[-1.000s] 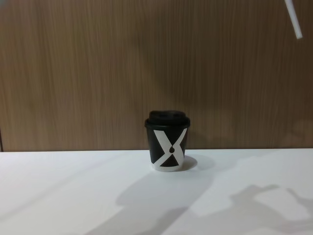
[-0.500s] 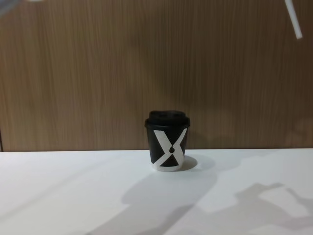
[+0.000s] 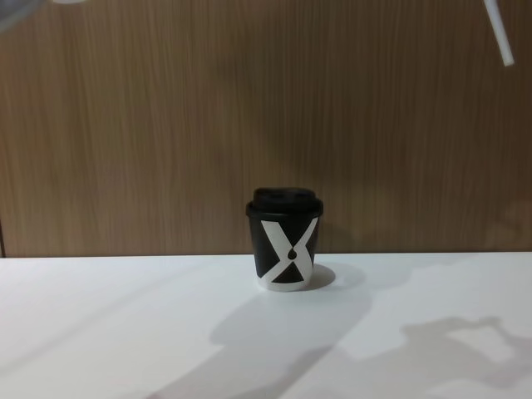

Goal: Pick up the straw with one hand, pass it to the other hand, and insert it into the cup.

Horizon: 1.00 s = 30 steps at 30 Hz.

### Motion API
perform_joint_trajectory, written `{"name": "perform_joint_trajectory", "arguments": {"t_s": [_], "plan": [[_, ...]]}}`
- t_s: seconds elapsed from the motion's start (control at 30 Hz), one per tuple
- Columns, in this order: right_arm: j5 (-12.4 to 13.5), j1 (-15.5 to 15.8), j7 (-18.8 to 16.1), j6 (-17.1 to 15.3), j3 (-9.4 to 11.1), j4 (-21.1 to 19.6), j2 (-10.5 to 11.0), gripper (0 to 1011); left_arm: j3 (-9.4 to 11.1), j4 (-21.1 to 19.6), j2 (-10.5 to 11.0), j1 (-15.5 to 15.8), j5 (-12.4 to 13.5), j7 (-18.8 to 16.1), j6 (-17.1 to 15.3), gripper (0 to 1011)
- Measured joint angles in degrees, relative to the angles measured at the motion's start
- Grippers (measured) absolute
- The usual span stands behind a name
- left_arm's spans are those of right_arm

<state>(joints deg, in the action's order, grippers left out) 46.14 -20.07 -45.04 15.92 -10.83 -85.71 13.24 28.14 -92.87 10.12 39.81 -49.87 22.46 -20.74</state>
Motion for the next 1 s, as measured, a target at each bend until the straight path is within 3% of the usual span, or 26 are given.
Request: {"name": "perform_joint_trajectory", "arguments": {"t_s": [0.5, 0.87, 1.0], "plan": [[0.0, 0.0, 0.0, 0.0, 0.0, 0.0, 0.0, 2, 0.1, 0.2, -0.1, 0.1, 0.1, -0.1, 0.1, 85], [0.0, 0.0, 0.0, 0.0, 0.0, 0.0, 0.0, 2, 0.2, 0.2, -0.1, 0.1, 0.1, -0.1, 0.1, 6], [0.0, 0.0, 0.0, 0.0, 0.0, 0.0, 0.0, 60, 0.2, 0.2, -0.1, 0.2, 0.1, -0.1, 0.1, 5]]}}
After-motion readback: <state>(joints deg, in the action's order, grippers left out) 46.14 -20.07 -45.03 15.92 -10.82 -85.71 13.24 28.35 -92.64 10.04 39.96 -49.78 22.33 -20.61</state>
